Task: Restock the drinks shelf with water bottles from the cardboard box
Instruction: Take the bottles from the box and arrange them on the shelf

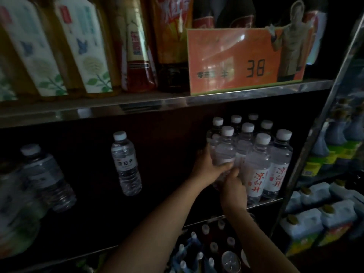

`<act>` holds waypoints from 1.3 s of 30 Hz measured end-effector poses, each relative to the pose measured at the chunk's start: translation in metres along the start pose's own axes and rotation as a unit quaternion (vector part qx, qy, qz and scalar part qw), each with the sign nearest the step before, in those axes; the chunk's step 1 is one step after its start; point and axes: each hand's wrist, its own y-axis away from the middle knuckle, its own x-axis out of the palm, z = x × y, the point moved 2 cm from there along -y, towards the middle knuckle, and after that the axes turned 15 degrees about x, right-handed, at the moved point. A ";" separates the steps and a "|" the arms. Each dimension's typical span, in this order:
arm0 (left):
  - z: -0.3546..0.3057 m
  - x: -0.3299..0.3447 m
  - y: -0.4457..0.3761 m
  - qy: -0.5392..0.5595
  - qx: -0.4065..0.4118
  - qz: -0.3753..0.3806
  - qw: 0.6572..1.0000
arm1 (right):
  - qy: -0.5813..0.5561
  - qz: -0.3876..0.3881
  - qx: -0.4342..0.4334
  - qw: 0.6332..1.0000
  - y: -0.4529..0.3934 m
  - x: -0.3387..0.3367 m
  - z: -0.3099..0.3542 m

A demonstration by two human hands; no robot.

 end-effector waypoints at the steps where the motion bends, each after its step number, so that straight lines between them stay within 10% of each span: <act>1: 0.003 -0.007 0.012 0.018 -0.028 0.008 0.999 | 0.001 0.002 0.006 1.000 0.002 -0.001 0.000; 14: 0.020 -0.173 0.173 -0.053 -0.109 -0.082 0.989 | -0.261 0.092 0.151 0.949 0.090 -0.014 0.045; 25: 0.009 -0.272 0.373 -0.116 -0.222 -0.136 0.959 | -0.109 0.312 -0.107 0.938 0.280 -0.003 0.112; 39: -0.030 -0.324 0.725 -0.156 -0.355 -0.264 0.883 | 0.038 0.471 -0.376 0.797 0.583 0.021 0.108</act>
